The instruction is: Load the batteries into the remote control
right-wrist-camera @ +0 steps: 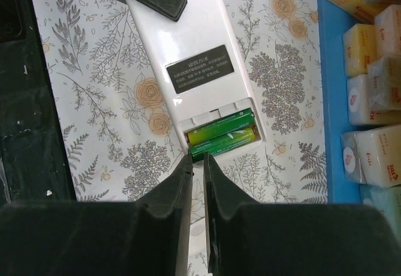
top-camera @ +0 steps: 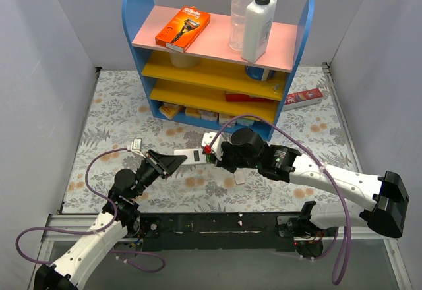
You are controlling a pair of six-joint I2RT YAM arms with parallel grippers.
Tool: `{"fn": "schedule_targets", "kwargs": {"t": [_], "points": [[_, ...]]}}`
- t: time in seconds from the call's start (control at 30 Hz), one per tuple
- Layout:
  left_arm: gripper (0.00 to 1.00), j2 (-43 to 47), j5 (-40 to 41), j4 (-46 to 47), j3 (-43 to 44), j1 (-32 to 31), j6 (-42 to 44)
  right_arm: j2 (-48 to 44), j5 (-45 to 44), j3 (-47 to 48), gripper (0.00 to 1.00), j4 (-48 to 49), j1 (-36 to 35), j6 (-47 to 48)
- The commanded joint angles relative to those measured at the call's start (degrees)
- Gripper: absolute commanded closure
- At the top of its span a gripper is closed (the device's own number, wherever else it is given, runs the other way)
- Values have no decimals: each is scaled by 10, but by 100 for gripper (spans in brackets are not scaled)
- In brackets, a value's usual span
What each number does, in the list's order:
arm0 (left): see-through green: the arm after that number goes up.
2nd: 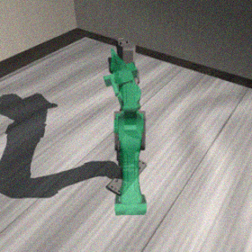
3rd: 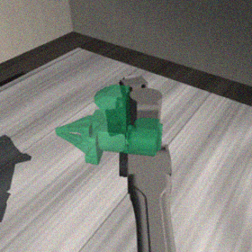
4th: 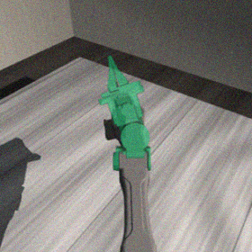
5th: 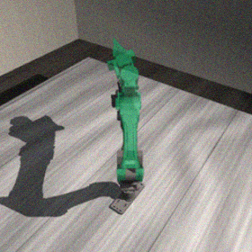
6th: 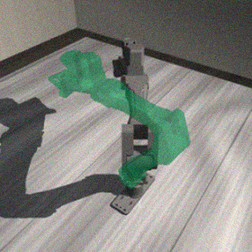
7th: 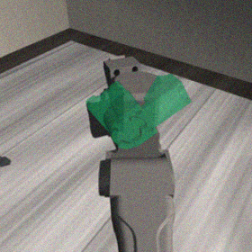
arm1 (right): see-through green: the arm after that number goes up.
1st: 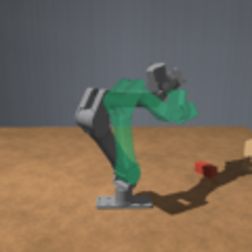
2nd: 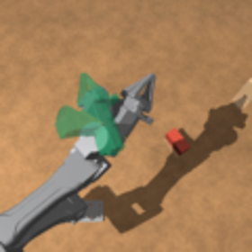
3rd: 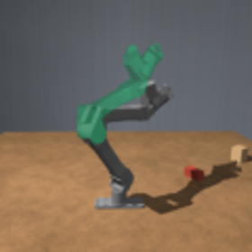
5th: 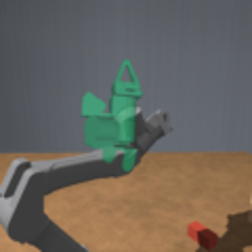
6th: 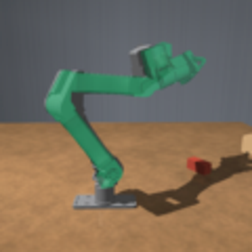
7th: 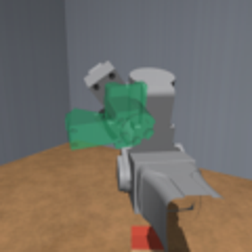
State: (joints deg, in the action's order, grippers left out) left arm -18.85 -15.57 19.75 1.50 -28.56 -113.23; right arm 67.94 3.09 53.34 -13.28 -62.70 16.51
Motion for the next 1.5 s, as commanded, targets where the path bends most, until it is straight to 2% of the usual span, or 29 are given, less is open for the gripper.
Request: {"fn": "schedule_targets", "kwargs": {"t": [0.0, 0.13, 0.23, 0.53, 0.9, 1.1, 1.3, 1.47], "points": [[100, 9, -69, 40, -47, -4, -139, 16, -29, -13, 85, 41, 6, 13], [100, 1, -86, 43, -41, -4, -139, 25, -29, -5, 90, 46, 5, 6], [100, 0, -99, 45, -33, -4, -135, 31, -49, 2, 99, 47, 7, 0], [100, 18, -101, 47, -28, -4, -151, 65, -48, 0, 99, 69, 10, -32], [100, 36, -97, 38, -26, -4, -161, 50, -56, -65, 99, 235, 10, -83], [100, 33, -100, 44, -24, -4, -156, 70, -19, -42, 99, 182, 10, -89], [100, 25, -115, 50, -17, -4, -144, 94, -55, 4, 99, 107, 13, -185], [100, 28, -121, 51, -17, -4, -142, 114, -64, 23, 99, 98, 18, -245]]}}
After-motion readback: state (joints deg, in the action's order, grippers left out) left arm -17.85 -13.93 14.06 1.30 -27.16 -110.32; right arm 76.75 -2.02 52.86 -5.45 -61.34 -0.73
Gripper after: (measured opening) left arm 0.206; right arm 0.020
